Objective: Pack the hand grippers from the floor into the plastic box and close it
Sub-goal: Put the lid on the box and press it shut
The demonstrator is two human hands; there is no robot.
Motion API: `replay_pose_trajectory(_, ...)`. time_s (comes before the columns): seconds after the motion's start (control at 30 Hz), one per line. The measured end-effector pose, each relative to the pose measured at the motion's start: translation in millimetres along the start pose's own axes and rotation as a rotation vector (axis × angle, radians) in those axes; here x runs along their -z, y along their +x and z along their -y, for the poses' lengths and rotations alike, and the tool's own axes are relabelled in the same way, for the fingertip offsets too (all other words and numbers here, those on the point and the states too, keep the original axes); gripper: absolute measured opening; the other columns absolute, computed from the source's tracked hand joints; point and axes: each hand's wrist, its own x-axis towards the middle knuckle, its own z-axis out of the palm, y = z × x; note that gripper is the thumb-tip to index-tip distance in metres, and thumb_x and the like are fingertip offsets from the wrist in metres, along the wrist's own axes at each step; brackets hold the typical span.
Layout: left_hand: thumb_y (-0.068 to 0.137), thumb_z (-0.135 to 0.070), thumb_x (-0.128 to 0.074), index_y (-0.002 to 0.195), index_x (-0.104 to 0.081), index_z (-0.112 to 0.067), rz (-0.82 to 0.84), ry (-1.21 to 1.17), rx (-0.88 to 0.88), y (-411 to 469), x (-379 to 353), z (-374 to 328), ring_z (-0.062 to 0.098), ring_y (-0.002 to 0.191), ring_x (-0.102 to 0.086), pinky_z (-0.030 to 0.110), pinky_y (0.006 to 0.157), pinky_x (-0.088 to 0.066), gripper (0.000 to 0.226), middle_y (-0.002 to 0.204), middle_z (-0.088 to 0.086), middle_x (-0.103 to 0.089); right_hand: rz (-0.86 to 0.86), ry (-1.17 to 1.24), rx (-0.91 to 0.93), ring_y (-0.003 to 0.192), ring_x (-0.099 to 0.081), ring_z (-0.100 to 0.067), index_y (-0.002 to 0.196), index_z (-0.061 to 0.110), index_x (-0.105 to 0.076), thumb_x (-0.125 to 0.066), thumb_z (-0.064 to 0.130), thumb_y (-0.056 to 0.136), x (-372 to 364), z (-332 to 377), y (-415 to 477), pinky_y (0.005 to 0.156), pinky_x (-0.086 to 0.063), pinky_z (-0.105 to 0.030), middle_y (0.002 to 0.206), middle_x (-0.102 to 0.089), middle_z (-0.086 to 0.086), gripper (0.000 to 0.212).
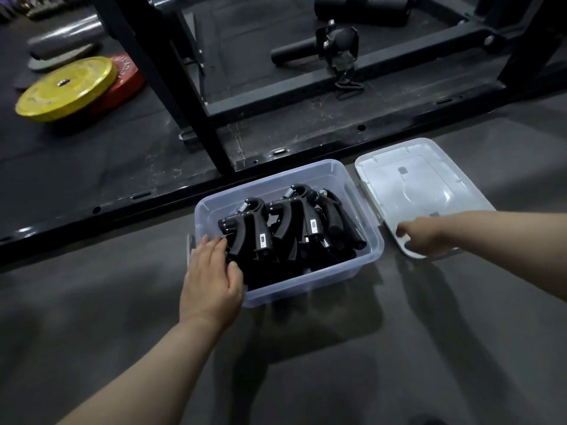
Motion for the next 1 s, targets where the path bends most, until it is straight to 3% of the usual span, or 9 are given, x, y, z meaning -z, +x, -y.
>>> replay_pose_trajectory(0.13, 0.088, -0.039, -0.029, 0.141, -0.048, -0.006, -0.022, 0.018, -0.016, -0.2, -0.7, 1.1, 0.019, 0.145, -0.026, 0.038, 0.122, -0.018, 0.066, 0.148, 0.006, -0.045, 0.131, -0.191, 0.011, 0.134, -0.043, -0.026, 0.147, 0.011, -0.035, -0.042, 0.022, 0.102, -17.6, 8.0, 3.7, 0.101, -0.036, -0.027, 0.147, -0.041, -0.012, 0.047)
replay_pose_trajectory(0.27, 0.086, -0.040, -0.027, 0.140, -0.049, -0.005, -0.030, 0.033, -0.044, 0.0, -1.8, 2.5, 0.021, 0.144, -0.028, 0.038, 0.121, -0.019, 0.068, 0.146, 0.008, -0.047, 0.237, -0.197, 0.073, 0.112, -0.059, -0.025, 0.118, 0.011, -0.058, -0.053, 0.020, 0.095, -36.8, 6.3, 14.5, 0.083, -0.047, -0.028, 0.114, -0.060, -0.006, 0.025)
replay_pose_trajectory(0.37, 0.087, -0.039, -0.028, 0.139, -0.049, -0.004, -0.033, 0.026, -0.050, 0.4, -1.8, 3.1, 0.022, 0.144, -0.029, 0.039, 0.121, -0.019, 0.066, 0.146, 0.009, -0.047, 0.109, -0.278, -0.008, 0.122, -0.050, -0.031, 0.133, 0.012, -0.042, -0.050, 0.017, 0.092, -48.2, -6.7, 24.0, 0.096, -0.042, -0.036, 0.138, -0.040, -0.013, 0.042)
replay_pose_trajectory(0.43, 0.087, -0.039, -0.028, 0.138, -0.050, -0.004, -0.042, 0.019, -0.053, 0.1, -2.4, 3.7, 0.022, 0.143, -0.030, 0.040, 0.121, -0.020, 0.066, 0.144, 0.010, -0.049, 0.002, -0.387, 0.021, 0.116, -0.056, -0.030, 0.131, 0.018, -0.043, -0.054, 0.014, 0.089, -50.0, -18.9, 26.7, 0.090, -0.046, -0.039, 0.130, -0.045, -0.008, 0.044)
replay_pose_trajectory(0.53, 0.087, -0.037, -0.029, 0.136, -0.053, -0.002, -0.059, 0.008, -0.059, -0.7, -4.3, 4.8, 0.025, 0.141, -0.034, 0.042, 0.120, -0.023, 0.064, 0.141, 0.012, -0.051, -0.009, -0.460, 0.045, 0.113, -0.059, -0.025, 0.122, 0.017, -0.046, -0.054, 0.011, 0.089, -50.2, -31.3, 24.6, 0.089, -0.049, -0.035, 0.124, -0.054, -0.003, 0.035)
replay_pose_trajectory(0.8, 0.087, -0.036, -0.031, 0.132, -0.056, -0.001, -0.081, 0.016, -0.070, -1.1, -6.6, 5.7, 0.027, 0.138, -0.038, 0.045, 0.118, -0.027, 0.062, 0.136, 0.013, -0.055, -0.056, -0.787, 0.239, 0.114, -0.057, -0.025, 0.112, 0.023, -0.056, -0.040, 0.009, 0.094, -67.0, -31.4, 16.0, 0.083, -0.039, -0.032, 0.114, -0.056, -0.003, 0.028)
replay_pose_trajectory(0.93, 0.086, -0.036, -0.031, 0.131, -0.056, 0.000, -0.082, 0.031, -0.074, -1.2, -8.0, 6.1, 0.028, 0.137, -0.038, 0.043, 0.118, -0.027, 0.063, 0.135, 0.013, -0.056, -0.133, -0.864, 0.380, 0.111, -0.058, -0.028, 0.122, 0.014, -0.053, -0.035, 0.012, 0.097, -58.0, -26.0, 16.6, 0.085, -0.041, -0.034, 0.124, -0.056, -0.006, 0.031)
replay_pose_trajectory(1.0, 0.086, -0.037, -0.031, 0.132, -0.056, -0.001, -0.072, 0.035, -0.072, -1.2, -8.2, 6.7, 0.027, 0.138, -0.037, 0.042, 0.118, -0.026, 0.063, 0.136, 0.013, -0.055, -0.241, -0.789, 0.380, 0.108, -0.059, -0.027, 0.122, 0.013, -0.050, -0.031, 0.019, 0.100, -39.7, -24.7, 15.1, 0.085, -0.043, -0.036, 0.122, -0.055, -0.007, 0.029)
